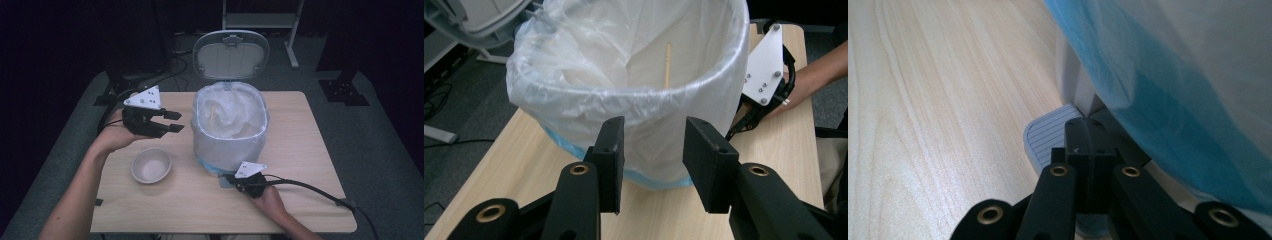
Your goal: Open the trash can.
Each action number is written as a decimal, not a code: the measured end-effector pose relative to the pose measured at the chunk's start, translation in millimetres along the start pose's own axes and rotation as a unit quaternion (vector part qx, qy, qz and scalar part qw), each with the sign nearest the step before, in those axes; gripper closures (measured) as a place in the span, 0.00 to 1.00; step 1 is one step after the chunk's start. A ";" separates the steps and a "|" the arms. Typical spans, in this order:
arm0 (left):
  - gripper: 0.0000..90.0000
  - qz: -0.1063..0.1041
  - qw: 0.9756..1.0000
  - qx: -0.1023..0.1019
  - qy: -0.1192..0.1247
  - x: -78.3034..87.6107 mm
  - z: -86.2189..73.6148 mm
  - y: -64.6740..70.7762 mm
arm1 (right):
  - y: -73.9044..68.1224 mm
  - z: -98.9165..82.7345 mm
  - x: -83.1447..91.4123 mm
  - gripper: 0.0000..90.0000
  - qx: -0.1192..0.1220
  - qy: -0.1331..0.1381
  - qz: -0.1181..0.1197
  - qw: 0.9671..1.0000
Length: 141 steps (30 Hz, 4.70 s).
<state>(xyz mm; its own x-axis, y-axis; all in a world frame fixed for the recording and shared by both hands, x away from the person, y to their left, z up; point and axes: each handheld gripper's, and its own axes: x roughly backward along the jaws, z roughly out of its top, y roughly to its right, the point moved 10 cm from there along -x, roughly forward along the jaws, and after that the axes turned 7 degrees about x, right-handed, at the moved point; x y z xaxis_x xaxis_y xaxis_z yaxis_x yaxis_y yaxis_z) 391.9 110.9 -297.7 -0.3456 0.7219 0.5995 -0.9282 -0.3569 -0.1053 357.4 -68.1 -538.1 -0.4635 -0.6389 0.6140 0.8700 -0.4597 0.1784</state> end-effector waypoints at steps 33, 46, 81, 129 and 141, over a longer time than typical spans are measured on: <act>0.57 0.010 0.999 0.038 0.011 14.4 -99.6 -5.0 | 1.7 -0.2 -0.2 1.00 -0.016 0.002 0.011 1.000; 0.53 -0.002 0.998 0.056 0.001 13.4 -136.6 2.4 | 1.9 -0.4 -0.3 1.00 -0.016 0.002 0.014 1.000; 0.41 -0.030 0.996 0.077 -0.028 -8.3 -193.5 21.9 | 2.0 -0.3 -0.3 1.00 -0.017 0.003 0.016 1.000; 0.66 -0.046 0.991 0.069 -0.108 -38.5 -241.7 29.6 | 2.7 -0.4 -0.4 1.00 -0.021 0.006 0.020 1.000; 0.83 -0.047 0.991 0.072 -0.103 -37.2 -235.6 29.1 | 2.8 -0.4 -0.5 1.00 -0.022 0.007 0.023 0.999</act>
<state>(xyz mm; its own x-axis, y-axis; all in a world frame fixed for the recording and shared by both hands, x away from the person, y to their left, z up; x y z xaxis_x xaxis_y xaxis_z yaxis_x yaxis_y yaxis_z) 345.2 213.4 -510.0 -0.2090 0.6244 0.7526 -0.9206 -0.3853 0.0639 360.0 -69.3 -538.1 -0.4268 -0.6684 0.6092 0.8817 -0.4573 0.1160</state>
